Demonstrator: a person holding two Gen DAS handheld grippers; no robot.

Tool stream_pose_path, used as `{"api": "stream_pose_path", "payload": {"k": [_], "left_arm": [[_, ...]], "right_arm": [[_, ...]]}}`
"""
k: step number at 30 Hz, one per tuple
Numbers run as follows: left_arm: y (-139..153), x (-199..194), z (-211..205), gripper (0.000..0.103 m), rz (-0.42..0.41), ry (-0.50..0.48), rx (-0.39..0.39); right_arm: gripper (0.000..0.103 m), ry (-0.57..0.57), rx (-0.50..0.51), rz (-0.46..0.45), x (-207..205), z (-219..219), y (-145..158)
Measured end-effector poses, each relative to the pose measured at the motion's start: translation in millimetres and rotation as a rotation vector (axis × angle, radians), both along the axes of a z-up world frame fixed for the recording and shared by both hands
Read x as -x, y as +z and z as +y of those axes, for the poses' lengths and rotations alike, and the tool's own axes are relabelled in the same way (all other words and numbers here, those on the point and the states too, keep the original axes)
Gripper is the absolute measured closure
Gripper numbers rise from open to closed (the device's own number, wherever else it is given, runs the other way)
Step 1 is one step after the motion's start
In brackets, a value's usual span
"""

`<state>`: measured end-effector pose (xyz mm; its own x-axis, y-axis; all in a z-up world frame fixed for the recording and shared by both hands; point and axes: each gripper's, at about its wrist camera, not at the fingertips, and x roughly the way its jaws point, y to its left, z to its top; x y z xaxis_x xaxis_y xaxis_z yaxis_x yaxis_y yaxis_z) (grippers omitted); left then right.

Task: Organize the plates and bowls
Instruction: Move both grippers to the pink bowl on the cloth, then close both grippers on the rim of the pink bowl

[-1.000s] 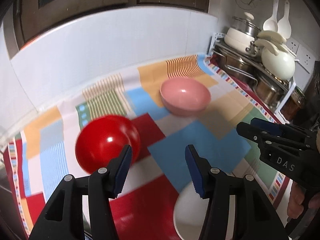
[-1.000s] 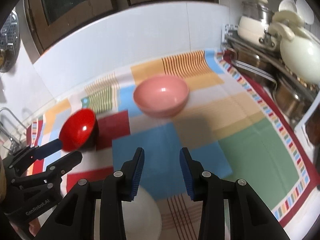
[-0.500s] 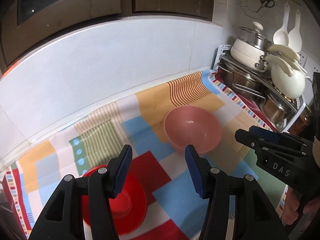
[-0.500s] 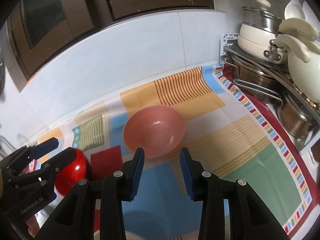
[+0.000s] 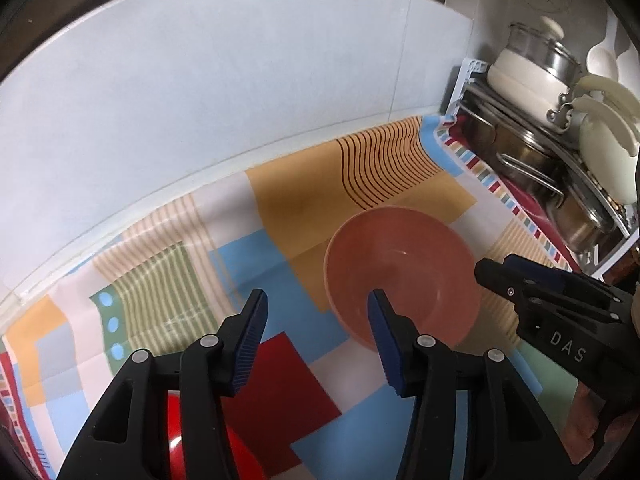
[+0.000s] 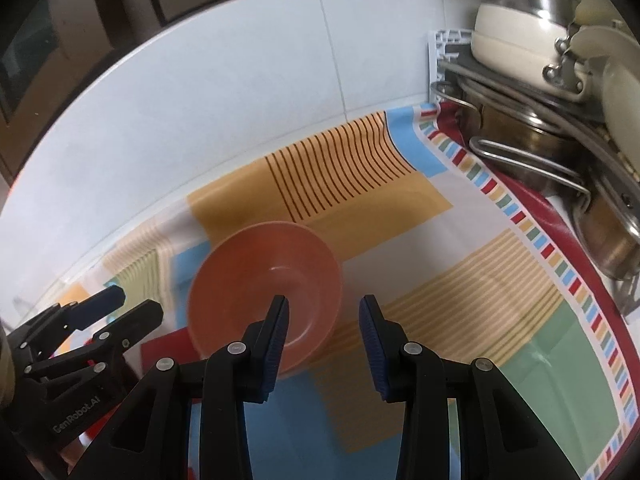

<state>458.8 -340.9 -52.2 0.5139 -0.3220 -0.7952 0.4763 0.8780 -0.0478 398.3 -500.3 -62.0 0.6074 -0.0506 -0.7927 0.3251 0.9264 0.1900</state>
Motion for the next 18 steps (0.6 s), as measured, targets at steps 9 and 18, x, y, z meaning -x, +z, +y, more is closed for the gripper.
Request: {"api": "stream_pose_path", "payload": {"k": [9, 18], "left_arm": [[-28.7, -21.6, -16.1, 0.067, 0.070, 0.013, -0.015], [-45.7, -33.2, -24.3, 0.082, 0.120, 0.015, -0.017]], "right_arm": [[0.065, -0.001, -0.039, 0.041, -18.3, -8.4, -24.5], [0.075, 0.009, -0.064, 0.069, -27.0, -9.0, -39.3]]}}
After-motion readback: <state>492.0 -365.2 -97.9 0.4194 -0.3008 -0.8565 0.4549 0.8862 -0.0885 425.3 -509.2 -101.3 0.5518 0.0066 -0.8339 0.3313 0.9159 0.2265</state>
